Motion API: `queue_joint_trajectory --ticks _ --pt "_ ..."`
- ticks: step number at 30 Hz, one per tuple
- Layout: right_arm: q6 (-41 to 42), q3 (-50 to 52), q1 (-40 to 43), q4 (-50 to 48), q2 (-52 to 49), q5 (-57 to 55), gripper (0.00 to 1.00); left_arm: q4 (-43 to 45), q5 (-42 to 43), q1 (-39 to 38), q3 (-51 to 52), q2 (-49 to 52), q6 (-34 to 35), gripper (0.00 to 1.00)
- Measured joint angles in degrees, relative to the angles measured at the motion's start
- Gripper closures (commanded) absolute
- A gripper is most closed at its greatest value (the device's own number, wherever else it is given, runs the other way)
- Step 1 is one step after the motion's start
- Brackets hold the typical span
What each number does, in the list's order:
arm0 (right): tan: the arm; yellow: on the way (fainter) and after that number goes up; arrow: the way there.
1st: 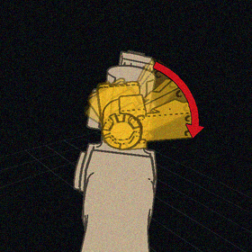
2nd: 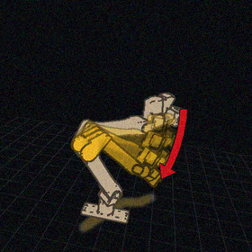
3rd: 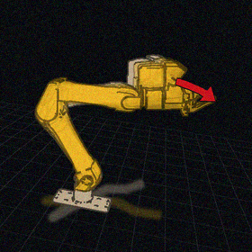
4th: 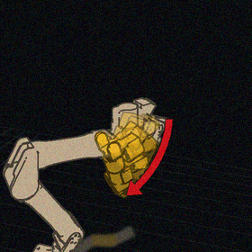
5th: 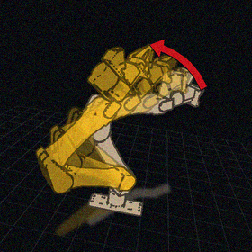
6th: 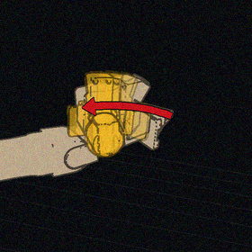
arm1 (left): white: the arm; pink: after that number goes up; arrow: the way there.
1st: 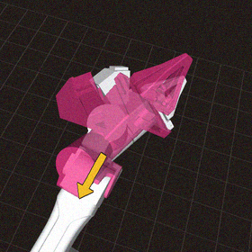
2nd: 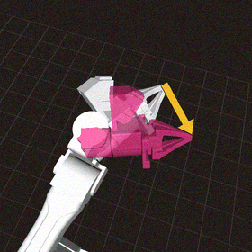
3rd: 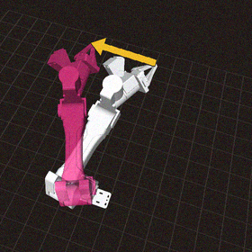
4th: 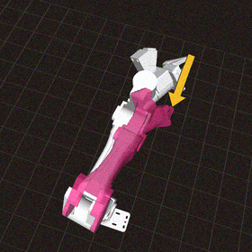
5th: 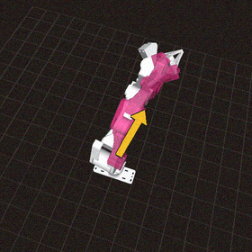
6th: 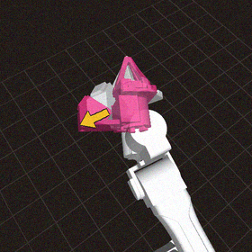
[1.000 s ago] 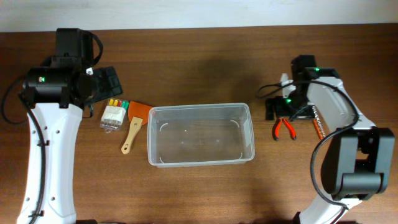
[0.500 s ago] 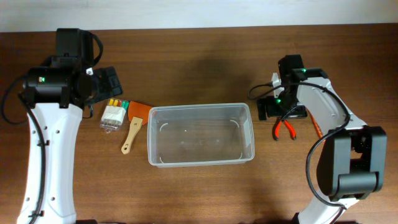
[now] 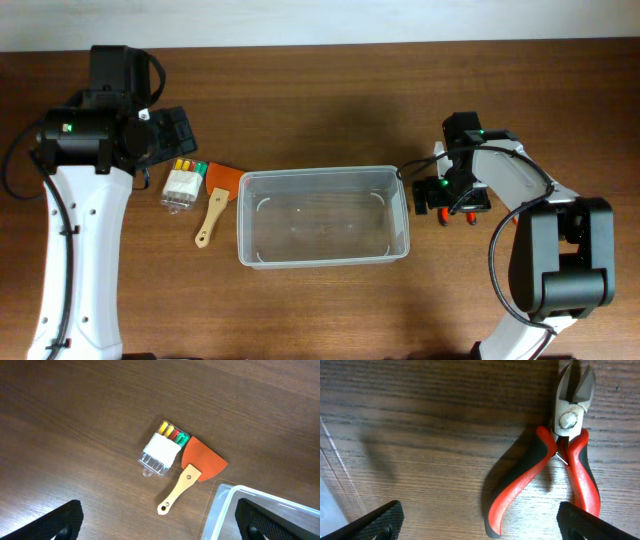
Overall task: Pack container
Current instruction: 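Lower the right gripper and grasp the pliers by the handles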
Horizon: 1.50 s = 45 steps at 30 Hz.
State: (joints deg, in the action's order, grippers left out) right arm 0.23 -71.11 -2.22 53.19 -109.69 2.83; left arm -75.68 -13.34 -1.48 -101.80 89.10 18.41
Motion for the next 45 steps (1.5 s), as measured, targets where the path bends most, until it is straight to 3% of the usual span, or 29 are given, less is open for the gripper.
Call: queue_joint_trajectory --ticks 22,26,29,33,37,45 --pt "1.53 0.61 -0.02 -3.98 -1.92 -0.68 0.00 -0.33 0.00 0.00 0.00 0.00 0.02 0.01" --pt "1.60 0.59 -0.07 -4.04 -2.01 -1.31 0.17 -0.39 0.00 0.00 0.00 0.00 0.00 0.01" --pt "1.86 0.57 -0.04 -4.02 -2.12 -2.03 0.35 -0.42 0.00 0.00 0.00 0.00 0.00 0.01" --pt "2.14 0.57 0.02 -4.02 -2.14 -2.16 0.41 -0.42 0.00 0.00 0.00 0.00 0.00 0.01" --pt "2.03 0.57 0.02 -4.02 -2.14 -2.12 0.59 -0.42 0.00 0.00 0.00 0.00 0.00 0.01" --pt "2.45 0.57 0.04 -4.00 -2.14 -1.84 0.74 -0.42 0.00 0.00 0.00 0.00 0.00 0.01"
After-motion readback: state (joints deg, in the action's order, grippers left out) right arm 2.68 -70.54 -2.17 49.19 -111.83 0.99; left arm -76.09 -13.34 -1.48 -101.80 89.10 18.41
